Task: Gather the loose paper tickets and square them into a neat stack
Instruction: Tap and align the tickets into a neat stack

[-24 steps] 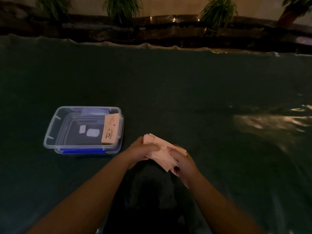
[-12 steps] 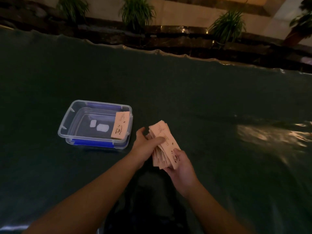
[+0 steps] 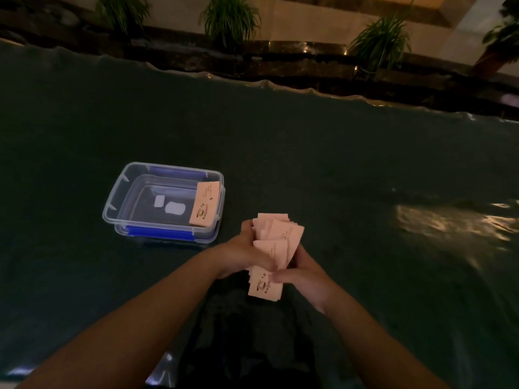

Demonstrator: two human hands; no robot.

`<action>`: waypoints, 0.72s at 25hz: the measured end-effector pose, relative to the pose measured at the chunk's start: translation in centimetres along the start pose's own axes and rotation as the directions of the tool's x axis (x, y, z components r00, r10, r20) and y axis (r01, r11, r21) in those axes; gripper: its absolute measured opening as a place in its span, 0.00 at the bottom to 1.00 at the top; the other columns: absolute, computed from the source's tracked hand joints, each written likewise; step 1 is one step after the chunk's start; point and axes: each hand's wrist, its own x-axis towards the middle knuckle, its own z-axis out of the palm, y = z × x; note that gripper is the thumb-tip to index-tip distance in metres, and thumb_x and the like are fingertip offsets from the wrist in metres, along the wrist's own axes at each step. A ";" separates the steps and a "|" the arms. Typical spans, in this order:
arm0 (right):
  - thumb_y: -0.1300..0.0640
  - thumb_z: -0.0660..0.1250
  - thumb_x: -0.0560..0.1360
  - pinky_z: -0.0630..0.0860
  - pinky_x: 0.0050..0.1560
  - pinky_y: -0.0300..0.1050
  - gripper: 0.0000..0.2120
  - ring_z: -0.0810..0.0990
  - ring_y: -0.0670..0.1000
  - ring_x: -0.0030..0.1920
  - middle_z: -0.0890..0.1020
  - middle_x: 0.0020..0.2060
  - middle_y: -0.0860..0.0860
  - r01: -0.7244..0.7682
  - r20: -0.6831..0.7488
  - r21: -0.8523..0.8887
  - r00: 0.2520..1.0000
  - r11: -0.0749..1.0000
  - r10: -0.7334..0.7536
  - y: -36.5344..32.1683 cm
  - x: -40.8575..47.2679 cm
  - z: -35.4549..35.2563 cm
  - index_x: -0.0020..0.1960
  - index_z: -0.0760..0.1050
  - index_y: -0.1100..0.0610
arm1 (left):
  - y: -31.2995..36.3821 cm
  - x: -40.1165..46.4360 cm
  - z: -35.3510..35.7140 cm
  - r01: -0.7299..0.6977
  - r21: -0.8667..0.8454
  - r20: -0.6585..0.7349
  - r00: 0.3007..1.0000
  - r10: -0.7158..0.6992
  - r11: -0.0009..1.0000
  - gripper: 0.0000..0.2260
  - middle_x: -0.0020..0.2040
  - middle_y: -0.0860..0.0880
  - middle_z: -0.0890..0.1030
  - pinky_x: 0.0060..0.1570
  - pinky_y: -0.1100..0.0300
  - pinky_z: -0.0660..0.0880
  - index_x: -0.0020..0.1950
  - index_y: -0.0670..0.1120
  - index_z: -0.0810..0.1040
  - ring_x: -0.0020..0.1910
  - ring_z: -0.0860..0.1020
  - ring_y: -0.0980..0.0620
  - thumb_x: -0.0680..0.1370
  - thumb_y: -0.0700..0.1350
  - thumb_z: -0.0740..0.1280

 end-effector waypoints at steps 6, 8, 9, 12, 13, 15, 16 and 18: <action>0.77 0.78 0.67 0.81 0.60 0.39 0.42 0.85 0.38 0.59 0.84 0.61 0.45 0.193 -0.066 -0.217 0.975 0.957 -0.212 -1.0 1.1 1.0 0.75 0.69 0.55 | -1.5 0.5 -0.4 -0.226 0.257 -0.032 0.970 0.242 0.940 0.48 0.66 0.60 0.75 0.61 0.69 0.72 0.72 0.59 0.55 0.63 0.76 0.68 0.66 0.42 0.85; 0.68 0.82 0.70 0.80 0.61 0.38 0.42 0.85 0.38 0.59 0.83 0.61 0.42 0.197 -0.086 -0.252 0.971 0.947 -0.225 -1.0 1.2 1.6 0.76 0.66 0.49 | -2.3 0.7 -0.5 -0.276 0.289 -0.037 0.954 0.299 0.917 0.46 0.64 0.62 0.75 0.55 0.77 0.72 0.73 0.57 0.57 0.60 0.76 0.75 0.67 0.44 0.84; 0.64 0.82 0.70 0.80 0.63 0.39 0.42 0.84 0.39 0.60 0.83 0.62 0.42 0.188 -0.093 -0.277 0.971 0.942 -0.222 -0.8 1.2 1.9 0.76 0.64 0.47 | -2.9 0.8 -0.6 -0.289 0.295 -0.044 0.948 0.315 0.911 0.45 0.64 0.61 0.75 0.56 0.77 0.72 0.73 0.56 0.57 0.60 0.75 0.75 0.68 0.44 0.84; 0.57 0.79 0.69 0.78 0.69 0.46 0.43 0.83 0.38 0.61 0.81 0.63 0.42 0.147 -0.091 -0.313 0.979 0.938 -0.183 0.3 1.3 2.7 0.77 0.60 0.43 | -4.9 1.4 -0.4 -0.296 0.316 -0.049 0.944 0.327 0.901 0.46 0.65 0.59 0.74 0.58 0.77 0.71 0.75 0.53 0.56 0.63 0.75 0.73 0.68 0.42 0.83; 0.59 0.79 0.70 0.77 0.71 0.46 0.44 0.82 0.36 0.61 0.80 0.63 0.42 0.129 -0.085 -0.310 0.983 0.942 -0.163 0.8 1.3 2.8 0.77 0.58 0.42 | -5.6 1.6 -0.4 -0.295 0.321 -0.053 0.943 0.328 0.900 0.47 0.65 0.59 0.74 0.59 0.77 0.71 0.76 0.53 0.56 0.64 0.74 0.72 0.68 0.43 0.84; 0.63 0.78 0.71 0.75 0.74 0.48 0.47 0.81 0.34 0.63 0.78 0.66 0.42 0.110 -0.058 -0.310 0.989 0.945 -0.134 1.3 1.2 3.1 0.80 0.56 0.43 | -6.7 1.8 -0.3 -0.282 0.319 -0.073 0.944 0.321 0.905 0.50 0.66 0.59 0.73 0.59 0.79 0.69 0.78 0.52 0.54 0.65 0.74 0.72 0.67 0.43 0.84; 0.61 0.79 0.70 0.74 0.76 0.50 0.50 0.80 0.36 0.66 0.77 0.69 0.43 0.108 -0.048 -0.315 0.990 0.943 -0.130 1.5 1.2 3.2 0.82 0.54 0.45 | -7.1 1.9 -0.3 -0.274 0.315 -0.082 0.946 0.313 0.909 0.52 0.67 0.59 0.72 0.59 0.80 0.68 0.79 0.51 0.53 0.65 0.73 0.73 0.67 0.43 0.85; 0.53 0.79 0.65 0.70 0.79 0.50 0.58 0.75 0.42 0.74 0.69 0.78 0.49 0.123 -0.033 -0.350 0.989 0.929 -0.144 1.6 1.5 3.4 0.86 0.48 0.46 | -7.8 2.2 -0.7 -0.265 0.312 -0.088 0.948 0.305 0.913 0.57 0.70 0.57 0.71 0.63 0.78 0.66 0.82 0.51 0.48 0.67 0.72 0.71 0.66 0.43 0.85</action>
